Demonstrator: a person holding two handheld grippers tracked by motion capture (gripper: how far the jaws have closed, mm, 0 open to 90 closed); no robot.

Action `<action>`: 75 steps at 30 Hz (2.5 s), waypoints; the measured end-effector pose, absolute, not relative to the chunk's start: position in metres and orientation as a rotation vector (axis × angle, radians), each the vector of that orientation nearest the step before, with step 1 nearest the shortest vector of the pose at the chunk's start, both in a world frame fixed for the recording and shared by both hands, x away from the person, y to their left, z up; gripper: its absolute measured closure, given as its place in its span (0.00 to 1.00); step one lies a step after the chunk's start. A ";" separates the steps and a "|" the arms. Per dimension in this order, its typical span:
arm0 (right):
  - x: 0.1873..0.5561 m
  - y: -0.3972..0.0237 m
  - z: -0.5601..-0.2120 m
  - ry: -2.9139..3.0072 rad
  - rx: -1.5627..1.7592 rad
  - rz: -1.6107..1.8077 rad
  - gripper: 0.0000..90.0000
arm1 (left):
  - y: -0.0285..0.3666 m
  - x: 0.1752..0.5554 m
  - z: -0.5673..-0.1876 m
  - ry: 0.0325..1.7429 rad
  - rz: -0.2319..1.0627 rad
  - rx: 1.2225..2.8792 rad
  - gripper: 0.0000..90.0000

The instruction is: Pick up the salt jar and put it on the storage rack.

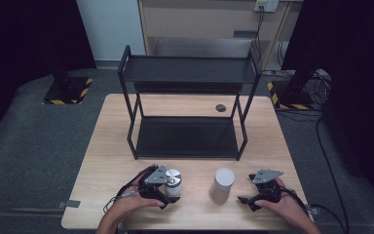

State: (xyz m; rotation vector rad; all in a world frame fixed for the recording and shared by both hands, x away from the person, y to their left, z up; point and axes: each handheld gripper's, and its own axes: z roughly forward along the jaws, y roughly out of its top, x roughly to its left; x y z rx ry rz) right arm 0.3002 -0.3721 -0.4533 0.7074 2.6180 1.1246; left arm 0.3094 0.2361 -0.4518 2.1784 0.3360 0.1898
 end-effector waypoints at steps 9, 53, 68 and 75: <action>0.300 -0.372 -0.453 2.618 0.707 1.125 0.02 | 0.236 0.311 -0.454 0.337 0.180 2.171 0.12; 0.300 -0.372 -0.453 2.618 0.708 1.125 0.02 | 0.241 0.316 -0.454 0.306 0.167 2.149 0.33; 0.300 -0.372 -0.453 2.618 0.711 1.124 0.02 | 0.245 0.314 -0.444 0.299 0.150 2.163 0.33; 0.300 -0.372 -0.453 2.620 0.712 1.122 0.02 | 0.248 0.314 -0.434 0.302 0.137 2.148 0.33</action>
